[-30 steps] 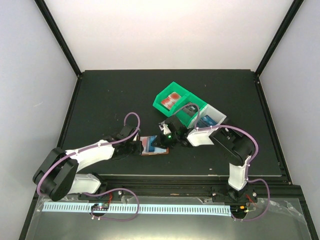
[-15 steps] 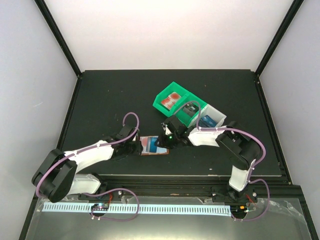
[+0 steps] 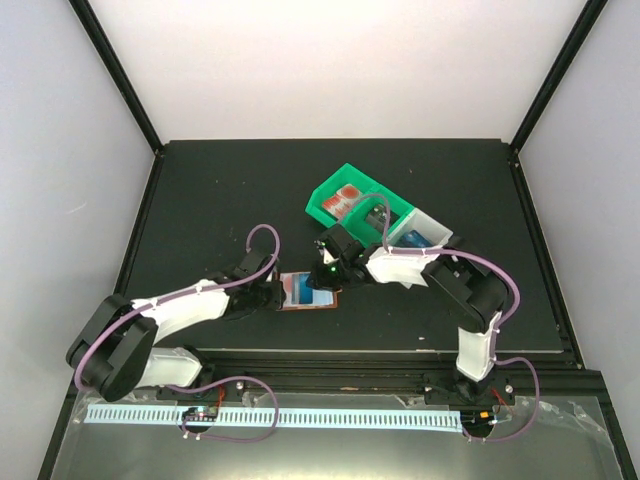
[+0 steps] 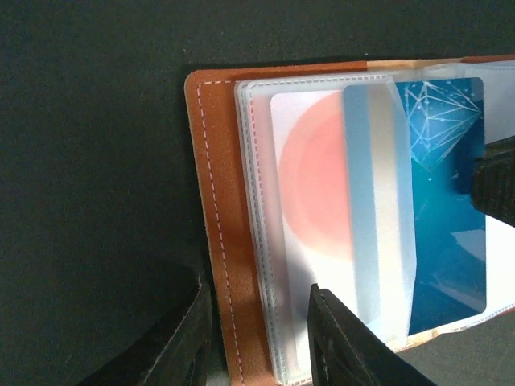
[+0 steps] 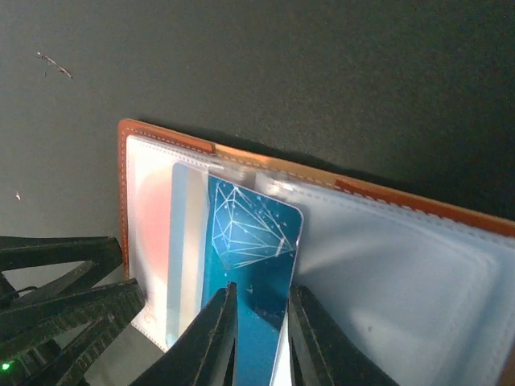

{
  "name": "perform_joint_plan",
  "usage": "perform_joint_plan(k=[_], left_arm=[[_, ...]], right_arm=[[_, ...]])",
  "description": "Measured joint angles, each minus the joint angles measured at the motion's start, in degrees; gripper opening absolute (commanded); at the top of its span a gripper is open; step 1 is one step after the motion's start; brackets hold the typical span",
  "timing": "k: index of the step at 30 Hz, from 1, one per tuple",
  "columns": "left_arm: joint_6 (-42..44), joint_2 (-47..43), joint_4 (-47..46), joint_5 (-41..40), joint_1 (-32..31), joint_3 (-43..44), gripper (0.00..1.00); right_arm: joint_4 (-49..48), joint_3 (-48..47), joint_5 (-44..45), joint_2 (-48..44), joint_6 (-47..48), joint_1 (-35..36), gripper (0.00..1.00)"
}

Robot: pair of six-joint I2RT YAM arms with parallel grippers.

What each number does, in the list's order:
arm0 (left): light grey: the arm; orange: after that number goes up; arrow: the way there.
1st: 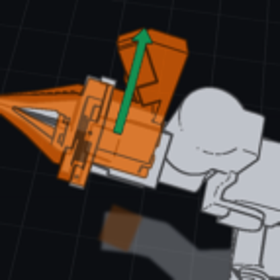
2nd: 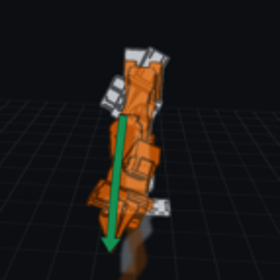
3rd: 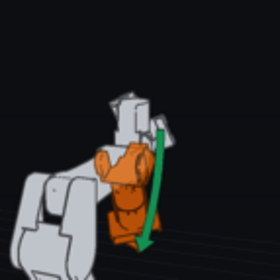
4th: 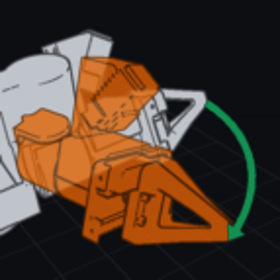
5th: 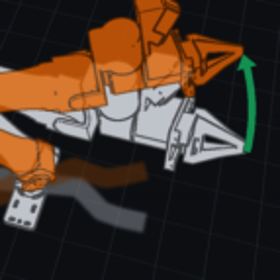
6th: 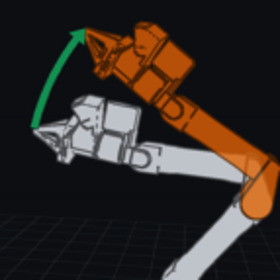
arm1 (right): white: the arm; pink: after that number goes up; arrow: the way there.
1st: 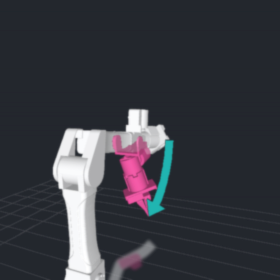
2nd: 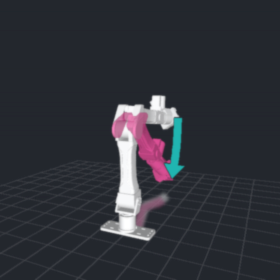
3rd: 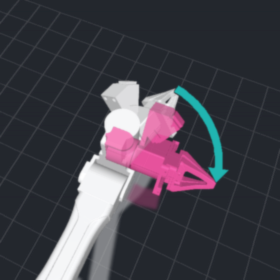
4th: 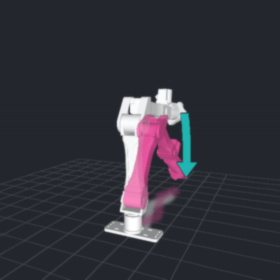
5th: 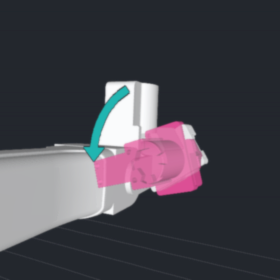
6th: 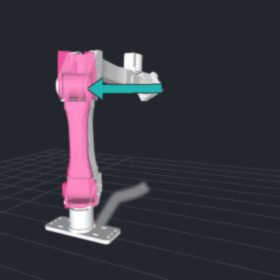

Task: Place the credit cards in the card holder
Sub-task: Insert the credit card into the card holder.

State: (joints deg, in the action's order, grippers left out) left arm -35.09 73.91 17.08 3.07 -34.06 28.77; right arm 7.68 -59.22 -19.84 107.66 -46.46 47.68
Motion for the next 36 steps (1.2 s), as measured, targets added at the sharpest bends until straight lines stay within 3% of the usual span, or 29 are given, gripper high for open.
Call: perform_joint_plan(k=[11,19,29,36], left_arm=[[0.1,1.6,-1.0,-0.3,0.0,0.9,0.32],[0.0,1.6,-1.0,0.1,0.1,0.9,0.32],[-0.5,0.7,-1.4,1.5,0.3,0.2,0.32],[-1.5,-1.0,-1.7,3.0,0.3,-1.1,0.34]], right_arm=[[1.7,-3.1,-0.1,2.1,2.8,0.7,0.16],[-2.9,-1.4,-1.9,2.1,-1.0,1.8,0.16],[-9.3,2.2,-2.8,1.7,-5.5,2.2,0.22],[-7.2,3.0,-0.6,-0.4,-6.0,3.3,0.23]])
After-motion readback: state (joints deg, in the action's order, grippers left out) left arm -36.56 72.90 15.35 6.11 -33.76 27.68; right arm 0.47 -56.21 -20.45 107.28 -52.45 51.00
